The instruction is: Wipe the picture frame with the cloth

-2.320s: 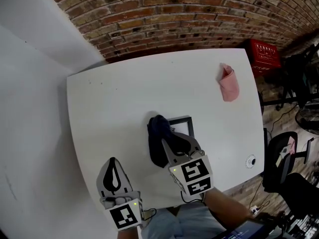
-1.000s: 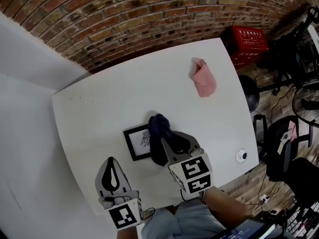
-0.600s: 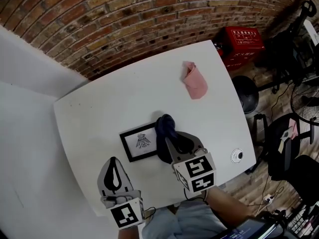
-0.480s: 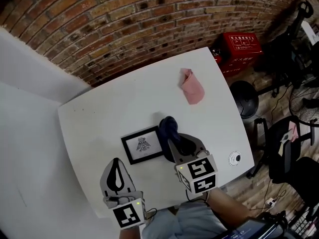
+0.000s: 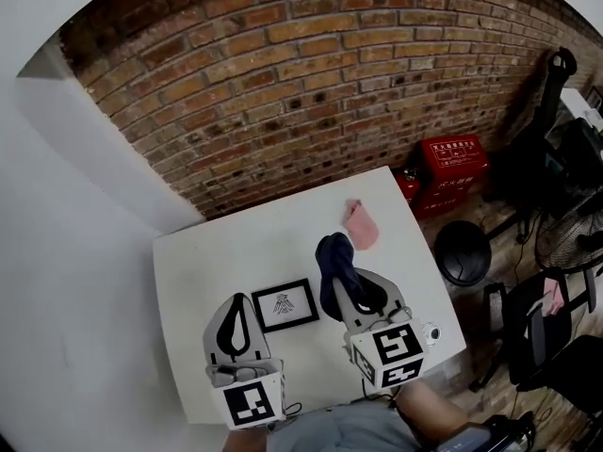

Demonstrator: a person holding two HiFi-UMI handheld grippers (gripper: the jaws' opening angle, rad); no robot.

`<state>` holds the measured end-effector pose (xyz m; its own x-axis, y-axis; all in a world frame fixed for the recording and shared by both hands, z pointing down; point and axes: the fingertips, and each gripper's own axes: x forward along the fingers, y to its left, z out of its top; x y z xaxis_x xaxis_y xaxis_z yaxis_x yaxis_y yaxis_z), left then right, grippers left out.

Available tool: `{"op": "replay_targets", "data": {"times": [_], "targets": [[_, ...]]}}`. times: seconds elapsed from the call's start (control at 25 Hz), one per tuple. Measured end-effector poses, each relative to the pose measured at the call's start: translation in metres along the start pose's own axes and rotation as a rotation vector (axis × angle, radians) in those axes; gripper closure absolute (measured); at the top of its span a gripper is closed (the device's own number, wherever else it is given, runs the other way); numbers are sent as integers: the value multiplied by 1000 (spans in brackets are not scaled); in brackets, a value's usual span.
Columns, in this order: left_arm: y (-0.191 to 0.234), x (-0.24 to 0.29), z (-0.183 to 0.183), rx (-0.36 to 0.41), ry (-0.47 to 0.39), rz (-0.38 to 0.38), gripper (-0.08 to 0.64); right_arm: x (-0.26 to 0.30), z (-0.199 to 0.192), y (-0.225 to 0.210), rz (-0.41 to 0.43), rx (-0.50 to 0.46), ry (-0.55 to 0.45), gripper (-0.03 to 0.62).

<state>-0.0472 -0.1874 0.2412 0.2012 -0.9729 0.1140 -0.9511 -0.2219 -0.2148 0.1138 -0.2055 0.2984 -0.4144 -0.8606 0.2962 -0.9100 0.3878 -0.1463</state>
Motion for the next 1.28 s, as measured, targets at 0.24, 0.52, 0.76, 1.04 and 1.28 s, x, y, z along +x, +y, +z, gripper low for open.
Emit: {"op": "replay_targets", "data": {"times": [0.24,0.52,0.76,1.04,1.28], "targets": [[17,-12,70,20,-157,27,551,-33,67,16,9,-79,-152,514],[18,-25,104,-9,-198,35,551,-54,103,24,5,-142,-241,514],[15,-28,101,-10,-195,30,551,-57,98,29,18,-164,-244,515],[15,-30,100,-19,-197,25,551,-58,99,33,14,-185,-256,518],[20,-33,100,-5,-212,33,551,-59,97,35,15,-178,-257,518]]}}
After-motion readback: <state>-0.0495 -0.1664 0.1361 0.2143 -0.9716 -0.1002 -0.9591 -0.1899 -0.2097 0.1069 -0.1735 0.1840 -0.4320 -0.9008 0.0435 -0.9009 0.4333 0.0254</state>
